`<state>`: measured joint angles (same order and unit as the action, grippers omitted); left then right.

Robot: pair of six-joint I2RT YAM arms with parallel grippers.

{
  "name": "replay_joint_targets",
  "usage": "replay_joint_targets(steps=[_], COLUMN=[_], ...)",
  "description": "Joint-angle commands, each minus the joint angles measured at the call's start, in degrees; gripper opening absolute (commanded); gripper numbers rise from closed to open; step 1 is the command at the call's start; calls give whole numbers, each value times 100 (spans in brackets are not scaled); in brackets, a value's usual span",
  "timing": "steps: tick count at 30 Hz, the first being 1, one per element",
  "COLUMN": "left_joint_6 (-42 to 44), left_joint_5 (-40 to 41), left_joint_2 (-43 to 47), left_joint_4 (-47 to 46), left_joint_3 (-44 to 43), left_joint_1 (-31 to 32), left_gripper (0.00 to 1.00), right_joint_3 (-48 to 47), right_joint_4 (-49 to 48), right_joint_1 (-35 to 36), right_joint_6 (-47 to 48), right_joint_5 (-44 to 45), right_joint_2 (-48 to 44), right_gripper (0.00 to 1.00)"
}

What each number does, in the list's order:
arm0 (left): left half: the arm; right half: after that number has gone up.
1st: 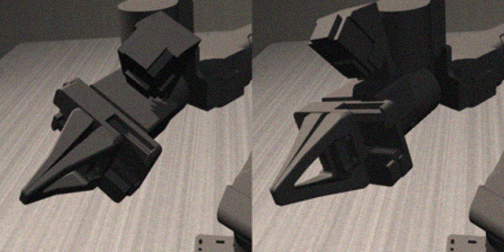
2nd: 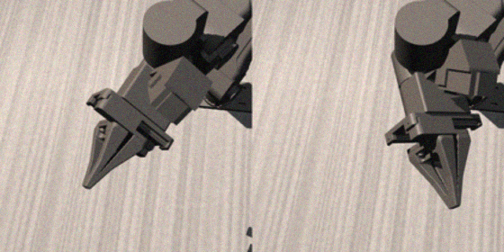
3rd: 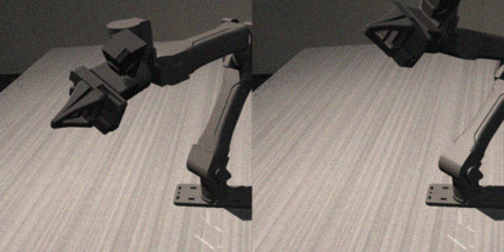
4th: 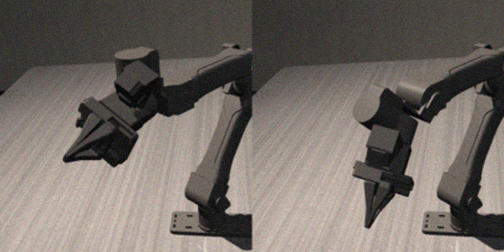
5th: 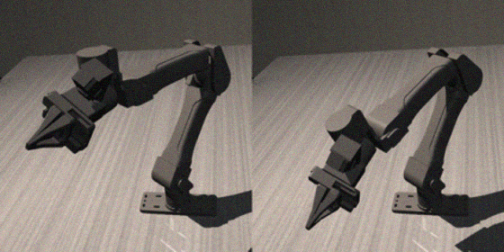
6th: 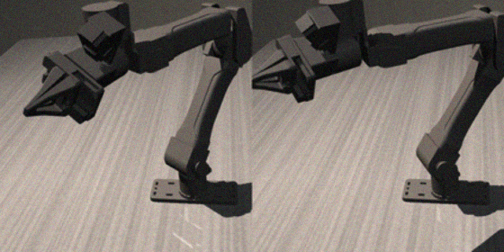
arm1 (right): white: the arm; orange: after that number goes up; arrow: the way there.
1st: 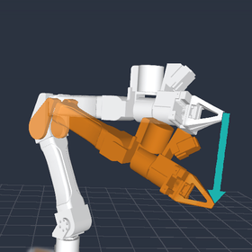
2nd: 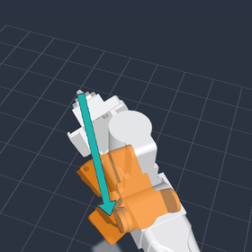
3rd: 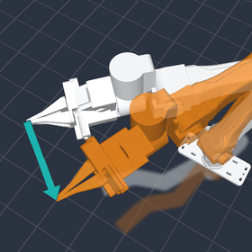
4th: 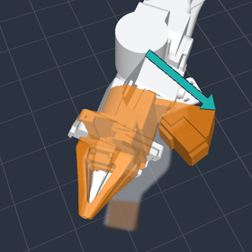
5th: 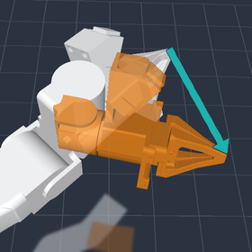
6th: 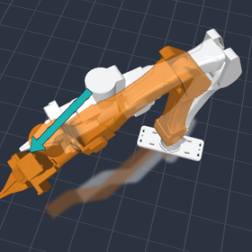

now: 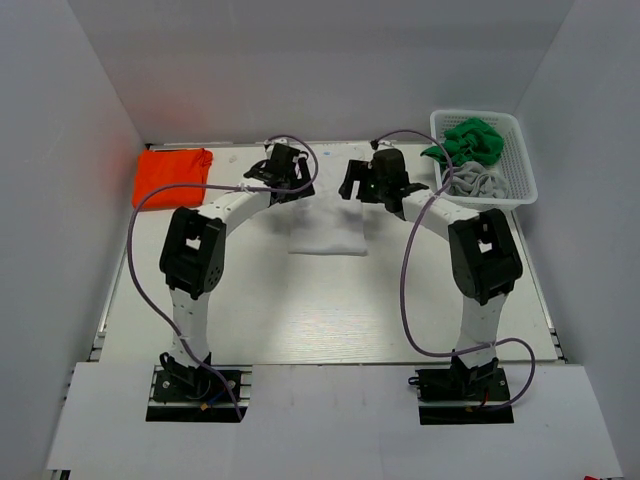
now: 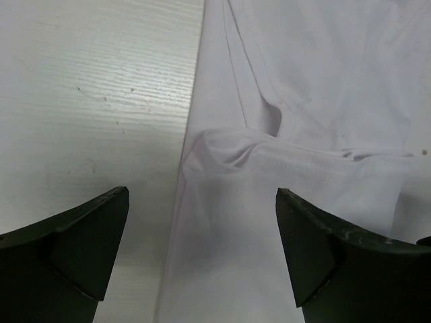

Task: Fold and stack the t-shirts

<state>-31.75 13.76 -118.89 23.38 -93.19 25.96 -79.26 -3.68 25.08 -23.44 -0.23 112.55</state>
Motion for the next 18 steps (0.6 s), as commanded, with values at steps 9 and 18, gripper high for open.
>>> replay_joint_targets(steps=[9,18], left_joint_6=[-41,-148], left_joint_5=[-1505,-1815], left_joint_2=[1746,1606], left_joint_4=[-360,-703], left_joint_3=[2479,3114], left_joint_1=[146,147], left_gripper=[100,81], right_joint_3=[2167,2837], right_joint_4=[52,-361], right_joint_1=[23,41], right_joint_6=[-389,-574], right_joint_5=[-935,-1120], right_joint_2=[-1666,-1579], right_gripper=[90,90])
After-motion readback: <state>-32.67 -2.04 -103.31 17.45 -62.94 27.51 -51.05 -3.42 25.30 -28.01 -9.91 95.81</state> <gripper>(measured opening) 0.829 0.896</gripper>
